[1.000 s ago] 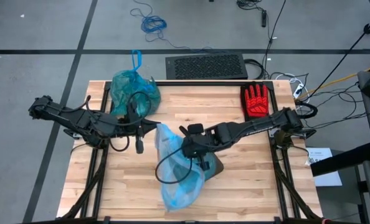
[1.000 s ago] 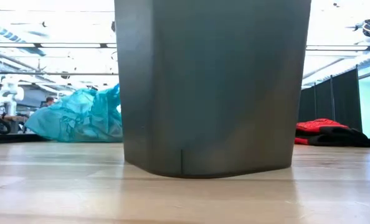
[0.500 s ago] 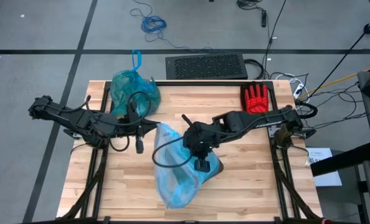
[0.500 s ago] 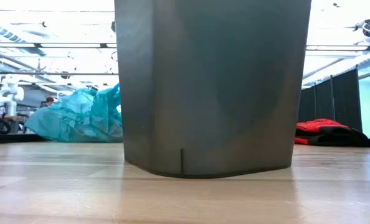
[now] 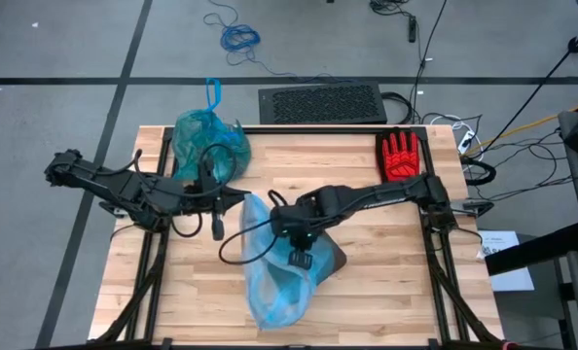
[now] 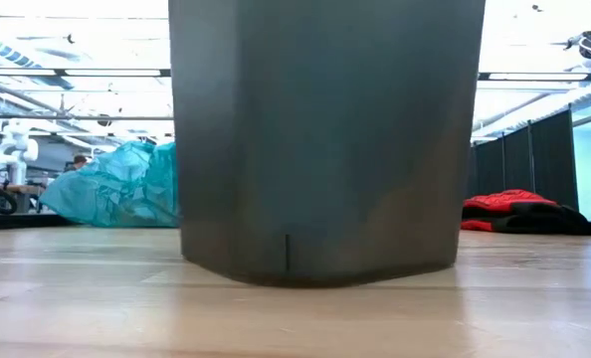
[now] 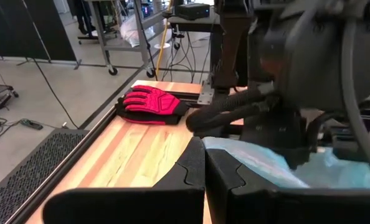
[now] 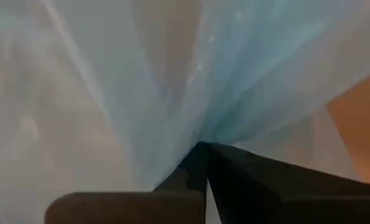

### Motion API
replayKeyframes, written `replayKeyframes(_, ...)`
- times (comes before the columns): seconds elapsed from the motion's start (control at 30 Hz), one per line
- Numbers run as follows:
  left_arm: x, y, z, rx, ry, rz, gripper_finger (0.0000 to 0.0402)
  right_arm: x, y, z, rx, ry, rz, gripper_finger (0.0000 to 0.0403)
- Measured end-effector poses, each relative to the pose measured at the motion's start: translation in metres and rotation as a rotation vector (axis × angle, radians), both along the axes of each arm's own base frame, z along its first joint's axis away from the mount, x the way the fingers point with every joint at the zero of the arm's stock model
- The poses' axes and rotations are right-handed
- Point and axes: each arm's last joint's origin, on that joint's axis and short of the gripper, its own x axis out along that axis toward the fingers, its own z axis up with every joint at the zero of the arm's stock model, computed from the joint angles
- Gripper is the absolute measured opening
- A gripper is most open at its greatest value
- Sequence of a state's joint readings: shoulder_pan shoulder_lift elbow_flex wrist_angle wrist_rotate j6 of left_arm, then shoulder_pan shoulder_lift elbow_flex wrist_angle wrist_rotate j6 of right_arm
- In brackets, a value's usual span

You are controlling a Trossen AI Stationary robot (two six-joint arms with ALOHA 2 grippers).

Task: Place trash/remove bag and relplace
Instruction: Insert the blue trash bag into the trash bin

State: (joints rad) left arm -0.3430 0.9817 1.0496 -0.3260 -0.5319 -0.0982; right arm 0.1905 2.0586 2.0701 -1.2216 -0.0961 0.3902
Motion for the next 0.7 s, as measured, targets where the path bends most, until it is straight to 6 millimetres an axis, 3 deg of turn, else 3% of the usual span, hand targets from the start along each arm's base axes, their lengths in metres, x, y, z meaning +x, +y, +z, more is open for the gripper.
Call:
replayKeyframes(0.27, 0.000, 0.000, -0.002, 0.006, 0.019, -0.007, 0.0000, 0.007, -0.001, -0.025, -0.116, 0.084, -0.004, 0.0000)
replayKeyframes(0.7, 0.000, 0.000, 0.000, 0.002, 0.002, 0.001, 0.0000, -0.010, 0.005, 0.008, -0.114, -0.015, -0.026, 0.0000)
